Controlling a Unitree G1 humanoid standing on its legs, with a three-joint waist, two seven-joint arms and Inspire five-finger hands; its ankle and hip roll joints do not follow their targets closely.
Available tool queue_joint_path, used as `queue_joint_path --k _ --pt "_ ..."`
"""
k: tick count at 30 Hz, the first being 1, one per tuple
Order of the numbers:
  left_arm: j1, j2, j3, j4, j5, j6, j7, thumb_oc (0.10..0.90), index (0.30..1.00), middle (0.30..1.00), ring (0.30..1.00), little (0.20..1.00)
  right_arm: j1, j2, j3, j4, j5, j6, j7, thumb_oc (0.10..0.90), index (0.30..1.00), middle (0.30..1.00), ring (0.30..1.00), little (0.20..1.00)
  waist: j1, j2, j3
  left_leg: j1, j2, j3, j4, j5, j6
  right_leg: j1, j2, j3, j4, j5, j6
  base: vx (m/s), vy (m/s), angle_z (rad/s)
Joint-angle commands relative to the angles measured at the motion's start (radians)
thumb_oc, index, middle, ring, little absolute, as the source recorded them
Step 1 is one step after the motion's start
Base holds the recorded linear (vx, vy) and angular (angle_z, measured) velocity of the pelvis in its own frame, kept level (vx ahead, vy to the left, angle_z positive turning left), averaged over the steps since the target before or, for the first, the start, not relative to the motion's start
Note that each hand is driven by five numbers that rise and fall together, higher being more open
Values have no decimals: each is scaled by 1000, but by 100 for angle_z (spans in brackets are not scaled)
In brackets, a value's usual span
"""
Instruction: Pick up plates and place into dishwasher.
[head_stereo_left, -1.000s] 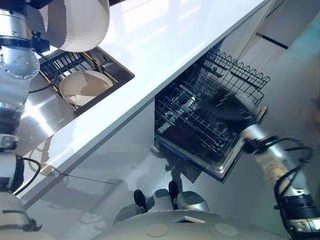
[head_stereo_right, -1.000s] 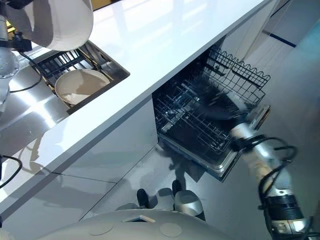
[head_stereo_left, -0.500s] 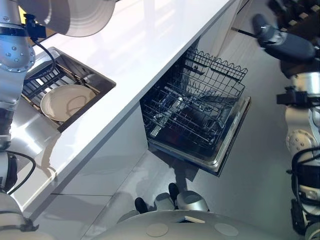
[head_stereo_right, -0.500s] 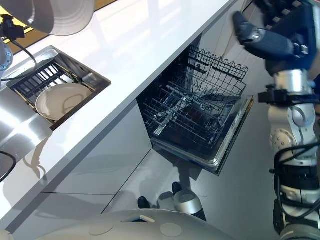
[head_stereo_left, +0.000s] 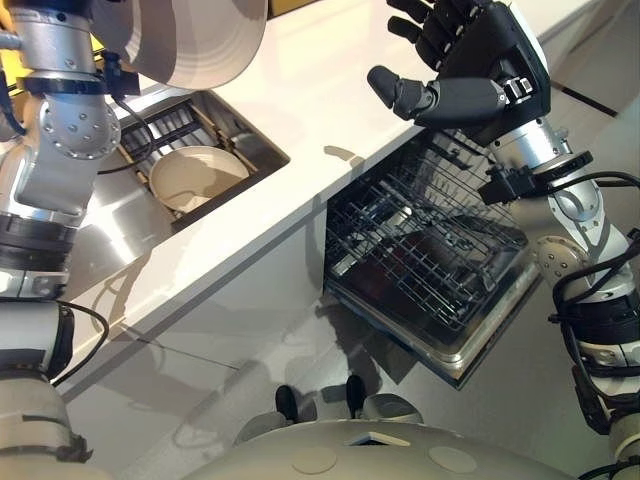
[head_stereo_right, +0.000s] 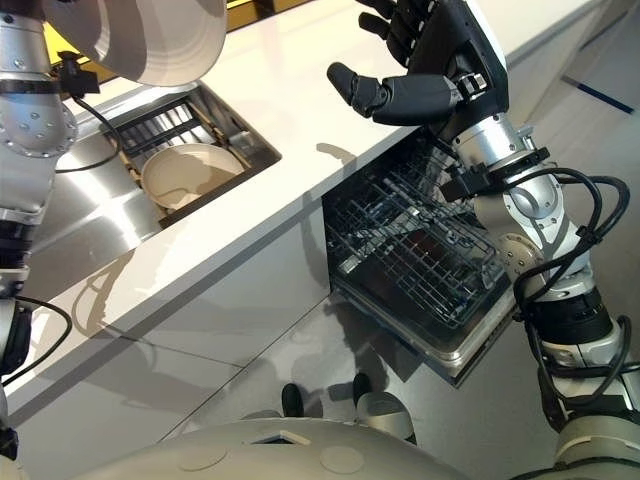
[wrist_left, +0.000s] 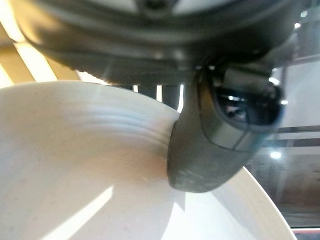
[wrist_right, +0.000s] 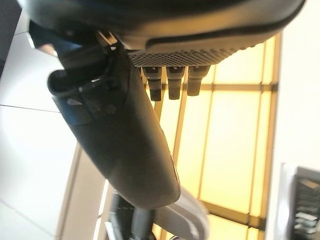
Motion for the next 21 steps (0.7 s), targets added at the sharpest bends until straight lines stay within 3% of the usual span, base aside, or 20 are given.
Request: queue_joint_path --k 1,10,21 --pt "-2 38 43 -83 55 -12 72 100 300 300 300 200 -136 30 -8 5 15 -59 -25 800 900 900 900 900 37 -8 -127 8 -6 24 2 -70 -39 -16 63 -32 105 -131 40 37 -72 44" --pt "82 24 88 -110 89 -20 104 100 300 300 300 200 -146 155 67 56 171 89 -22 800 900 900 900 900 100 -12 -112 -16 19 -6 3 -44 -55 -8 61 -86 122 -154 22 9 -76 41" --pt "71 5 45 -118 129 -7 100 100 300 300 300 200 -174 260 140 93 191 117 -46 800 900 900 900 900 125 -11 -104 -23 35 -28 9 -35 -65 -1 53 -95 134 -159 18 5 -43 23"
